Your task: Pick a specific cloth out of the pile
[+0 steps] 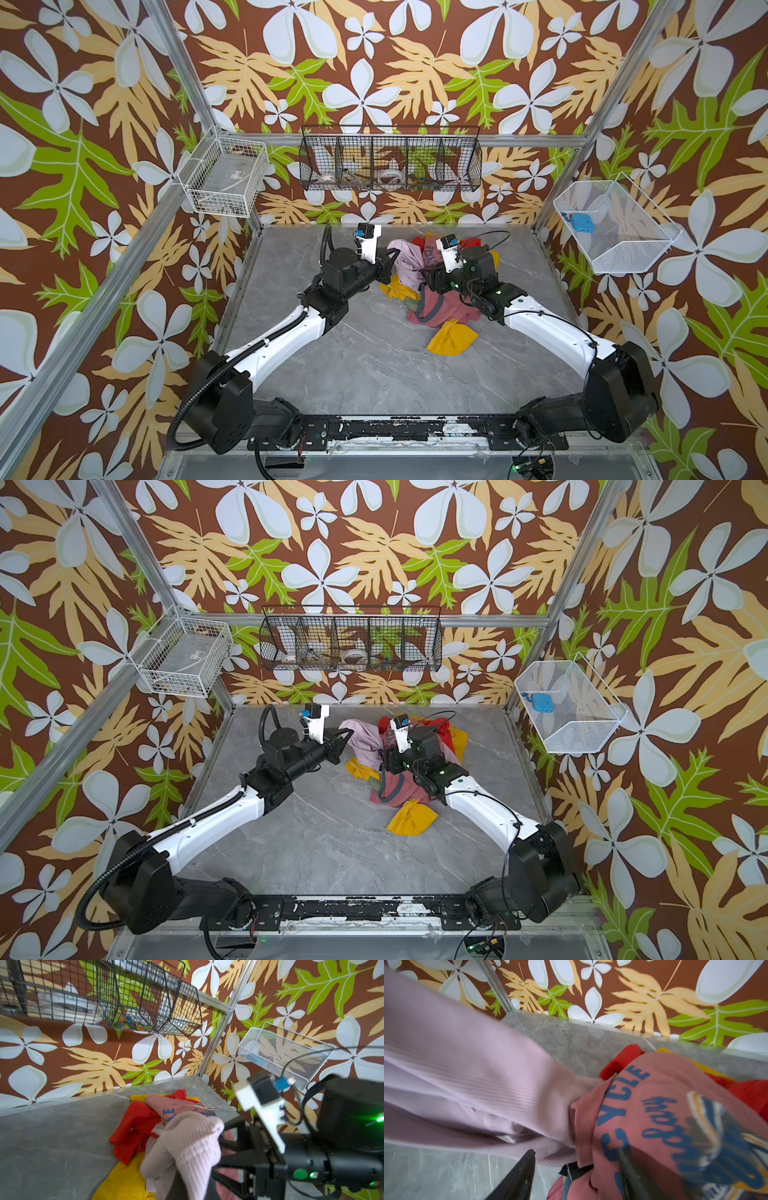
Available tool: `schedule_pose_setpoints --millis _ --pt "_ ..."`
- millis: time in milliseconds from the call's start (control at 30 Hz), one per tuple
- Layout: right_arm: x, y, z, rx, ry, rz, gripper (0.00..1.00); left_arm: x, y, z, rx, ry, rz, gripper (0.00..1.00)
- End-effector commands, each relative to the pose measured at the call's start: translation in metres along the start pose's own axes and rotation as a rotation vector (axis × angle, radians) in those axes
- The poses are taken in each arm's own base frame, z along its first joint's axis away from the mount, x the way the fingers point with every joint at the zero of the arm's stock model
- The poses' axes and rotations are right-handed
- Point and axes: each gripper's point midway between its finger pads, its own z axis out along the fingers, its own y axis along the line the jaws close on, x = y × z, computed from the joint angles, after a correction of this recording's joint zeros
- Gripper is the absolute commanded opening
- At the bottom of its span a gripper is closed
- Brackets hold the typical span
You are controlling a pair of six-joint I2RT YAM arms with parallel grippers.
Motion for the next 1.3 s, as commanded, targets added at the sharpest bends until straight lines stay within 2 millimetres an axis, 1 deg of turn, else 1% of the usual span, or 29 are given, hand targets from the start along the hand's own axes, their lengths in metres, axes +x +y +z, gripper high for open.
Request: schedule_pose_setpoints --millis 0,100,200,300,367,500,633,733,833,1067,1167,1267 --pt "0.011 -0.008 0.01 0.006 -0.002 0.038 0.61 -0.015 -0.005 -0.003 -0.003 -0.011 0.001 0.0" --pt "0.032 -0.027 0.021 0.038 0.031 0.089 0.6 -0.019 -0.013 -0.003 0.032 -0.001 -0.005 0.0" --pt "0.044 -0.039 0.025 0.04 0.04 0.127 0.59 -0.02 -0.011 -0.006 0.007 0.013 0.001 0.0" --pt "0.045 -0.043 0.021 0.048 0.025 0.132 0.61 -0.022 -0.002 -0.011 -0.057 0.03 0.024 0.0" --pt "0.043 -0.044 0.017 0.054 0.017 0.123 0.62 -0.029 0.003 -0.014 -0.099 0.033 0.04 0.0" --pt "0.043 -0.046 0.013 0.066 0.019 0.112 0.63 -0.053 0.009 -0.024 -0.147 0.002 0.044 0.0" --pt "0.051 -0.058 0.012 0.105 0.036 0.127 0.63 -0.082 0.011 -0.043 -0.195 -0.066 0.07 0.0" --pt "0.052 -0.064 0.008 0.122 0.025 0.136 0.63 -0.1 0.011 -0.057 -0.219 -0.104 0.08 0.0" --pt "0.052 -0.066 0.006 0.138 0.024 0.129 0.64 -0.114 0.008 -0.069 -0.226 -0.135 0.088 0.0" --pt "0.055 -0.07 0.005 0.157 0.031 0.132 0.65 -0.139 0.004 -0.087 -0.253 -0.189 0.104 0.0" --pt "0.056 -0.071 0.004 0.168 0.03 0.136 0.67 -0.154 -0.001 -0.095 -0.257 -0.217 0.118 0.0" --pt "0.057 -0.073 0.003 0.177 0.034 0.137 0.67 -0.17 -0.002 -0.105 -0.289 -0.245 0.14 0.0"
